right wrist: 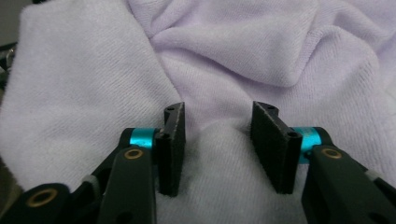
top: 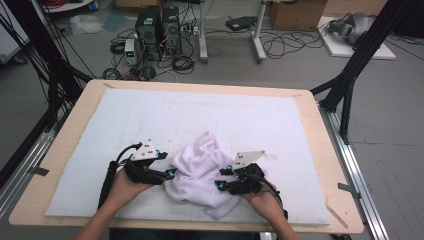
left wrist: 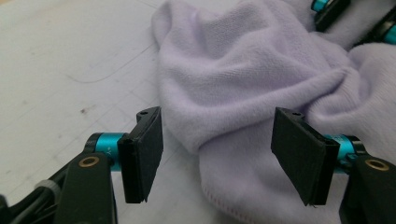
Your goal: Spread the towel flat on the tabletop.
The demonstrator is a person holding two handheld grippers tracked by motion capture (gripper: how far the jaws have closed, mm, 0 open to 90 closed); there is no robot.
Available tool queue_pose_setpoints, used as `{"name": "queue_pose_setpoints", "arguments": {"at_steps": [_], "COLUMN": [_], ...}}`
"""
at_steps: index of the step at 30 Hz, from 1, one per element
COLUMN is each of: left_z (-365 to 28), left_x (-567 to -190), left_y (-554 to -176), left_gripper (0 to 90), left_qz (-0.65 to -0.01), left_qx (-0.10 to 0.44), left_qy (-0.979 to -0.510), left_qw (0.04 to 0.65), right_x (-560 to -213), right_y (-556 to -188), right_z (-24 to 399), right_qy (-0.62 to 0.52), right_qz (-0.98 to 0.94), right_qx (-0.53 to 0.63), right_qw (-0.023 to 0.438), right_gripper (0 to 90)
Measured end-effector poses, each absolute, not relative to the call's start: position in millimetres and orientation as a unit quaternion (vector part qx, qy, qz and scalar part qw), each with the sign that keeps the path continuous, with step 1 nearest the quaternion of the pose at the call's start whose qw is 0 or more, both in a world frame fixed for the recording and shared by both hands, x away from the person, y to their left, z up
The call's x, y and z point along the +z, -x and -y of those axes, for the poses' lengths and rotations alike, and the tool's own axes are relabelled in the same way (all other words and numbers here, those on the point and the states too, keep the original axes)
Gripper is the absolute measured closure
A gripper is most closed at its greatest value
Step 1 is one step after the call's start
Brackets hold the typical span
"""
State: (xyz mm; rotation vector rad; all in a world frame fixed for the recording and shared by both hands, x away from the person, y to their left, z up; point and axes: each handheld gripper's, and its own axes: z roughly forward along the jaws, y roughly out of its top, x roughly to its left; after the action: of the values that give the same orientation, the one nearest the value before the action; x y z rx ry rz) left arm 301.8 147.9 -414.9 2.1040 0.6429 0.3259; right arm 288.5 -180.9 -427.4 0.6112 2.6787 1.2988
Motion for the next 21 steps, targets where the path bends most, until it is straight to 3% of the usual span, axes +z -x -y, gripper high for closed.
{"name": "queue_pose_setpoints", "arguments": {"at_steps": [4,8,11,21], "left_z": [-132,-122,-124,-160], "left_x": [-422,-431,-428,-389], "left_y": [-308,-310,-308,-283], "left_gripper": [39.5,64.6,76.5,80.9], "left_qz": [-0.248,-0.237,-0.230,-0.227], "left_qx": [0.116,0.110,0.123,0.170], "left_qy": [-0.861,-0.881,-0.882,-0.864], "left_qw": [0.428,0.393,0.393,0.415], "right_x": [-428,-428,-426,-395], "right_y": [-282,-281,-284,-278], "right_z": [184,186,187,186], "right_qy": [-0.198,-0.189,-0.190,-0.163], "right_qz": [-0.882,-0.884,-0.884,-0.870], "right_qx": [0.426,0.424,0.426,0.463], "right_qw": [0.049,0.051,0.039,0.048], "right_gripper": [67.9,75.8,79.1,81.4]}}
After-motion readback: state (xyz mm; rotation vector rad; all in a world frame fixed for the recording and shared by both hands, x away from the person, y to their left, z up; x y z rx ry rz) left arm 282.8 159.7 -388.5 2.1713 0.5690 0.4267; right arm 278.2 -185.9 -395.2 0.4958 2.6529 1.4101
